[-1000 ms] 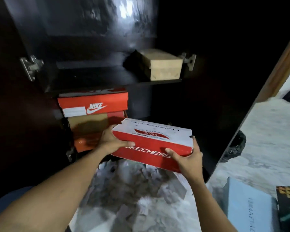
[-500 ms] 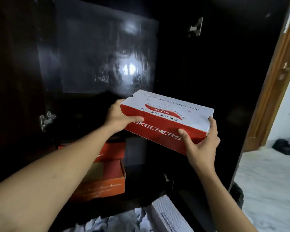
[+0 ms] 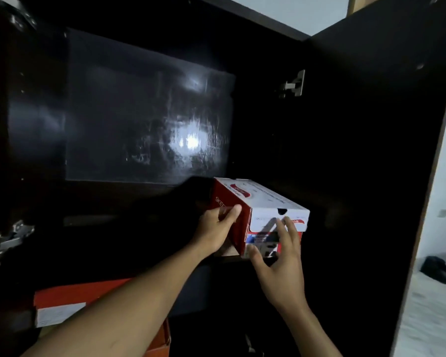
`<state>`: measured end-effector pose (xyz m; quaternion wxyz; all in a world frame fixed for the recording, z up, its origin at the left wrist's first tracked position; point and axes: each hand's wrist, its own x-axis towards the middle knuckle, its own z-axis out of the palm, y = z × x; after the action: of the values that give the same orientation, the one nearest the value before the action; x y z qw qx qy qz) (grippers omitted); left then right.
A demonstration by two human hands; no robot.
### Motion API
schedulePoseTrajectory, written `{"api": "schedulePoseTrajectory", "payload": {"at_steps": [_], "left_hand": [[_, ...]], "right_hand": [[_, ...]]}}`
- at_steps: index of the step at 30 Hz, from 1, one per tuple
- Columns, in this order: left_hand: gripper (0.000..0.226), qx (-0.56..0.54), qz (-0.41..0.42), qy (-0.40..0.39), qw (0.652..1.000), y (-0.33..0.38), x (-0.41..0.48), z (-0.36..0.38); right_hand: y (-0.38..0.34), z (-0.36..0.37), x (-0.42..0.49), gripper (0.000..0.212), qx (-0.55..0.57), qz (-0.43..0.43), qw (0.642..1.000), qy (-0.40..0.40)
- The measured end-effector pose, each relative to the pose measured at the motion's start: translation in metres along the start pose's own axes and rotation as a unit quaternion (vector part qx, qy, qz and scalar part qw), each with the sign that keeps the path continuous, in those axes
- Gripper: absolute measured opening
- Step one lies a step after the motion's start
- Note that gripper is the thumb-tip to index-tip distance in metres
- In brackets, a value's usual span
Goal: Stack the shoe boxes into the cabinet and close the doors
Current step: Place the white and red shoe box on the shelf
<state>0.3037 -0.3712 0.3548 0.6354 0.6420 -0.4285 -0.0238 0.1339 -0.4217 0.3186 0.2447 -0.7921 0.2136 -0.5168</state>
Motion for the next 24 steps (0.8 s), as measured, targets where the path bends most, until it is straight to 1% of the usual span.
{"api": "schedulePoseTrajectory", "payload": {"at_steps": [2,3,5,7,8,9,11,12,13,16,20,22,24], "left_hand": [[0.048,-0.006,0.01,-0.025,1.0,-0.004,0.003,0.003],[0.053,0.028,0.019,-0.027,0.999,-0.01,0.006,0.004],[0.069,0.09,0.034,-0.014,0.995,-0.018,0.015,0.005],[0.085,0.113,0.038,0.009,0.993,-0.026,0.027,0.004],[0.084,0.122,0.037,0.017,0.992,-0.031,0.031,0.004],[0.071,0.128,0.031,0.02,0.991,-0.034,0.035,0.003],[0.038,0.137,0.029,0.021,0.99,-0.037,0.041,0.001],[0.029,0.146,0.032,0.023,0.988,-0.039,0.046,0.0],[0.026,0.154,0.033,0.027,0.987,-0.042,0.052,-0.001],[0.025,0.193,0.018,0.038,0.98,-0.052,0.068,0.001],[0.039,0.223,-0.018,0.036,0.974,-0.061,0.079,0.002],[0.037,0.264,-0.029,0.039,0.963,-0.053,0.071,0.003],[0.035,0.296,-0.006,0.067,0.953,-0.041,0.051,0.009]], "right_hand": [[0.014,0.002,0.018,0.077,-0.005,-0.006,0.999,-0.035],[0.019,0.004,0.027,0.074,-0.004,-0.012,0.999,-0.048],[0.029,0.007,0.044,0.071,-0.003,-0.017,0.998,-0.068],[0.036,0.013,0.057,0.069,-0.015,-0.018,0.995,-0.101],[0.04,0.017,0.063,0.068,-0.031,-0.021,0.992,-0.12],[0.044,0.023,0.068,0.068,-0.049,-0.023,0.989,-0.14],[0.05,0.036,0.075,0.07,-0.076,-0.026,0.981,-0.174],[0.052,0.042,0.078,0.072,-0.078,-0.023,0.978,-0.191],[0.052,0.048,0.08,0.075,-0.077,-0.016,0.975,-0.207],[0.057,0.063,0.088,0.08,-0.075,0.011,0.969,-0.236],[0.061,0.067,0.092,0.078,-0.049,0.036,0.966,-0.249],[0.06,0.058,0.089,0.072,-0.041,0.041,0.97,-0.236],[0.062,0.043,0.078,0.065,-0.035,0.044,0.979,-0.195]]}}
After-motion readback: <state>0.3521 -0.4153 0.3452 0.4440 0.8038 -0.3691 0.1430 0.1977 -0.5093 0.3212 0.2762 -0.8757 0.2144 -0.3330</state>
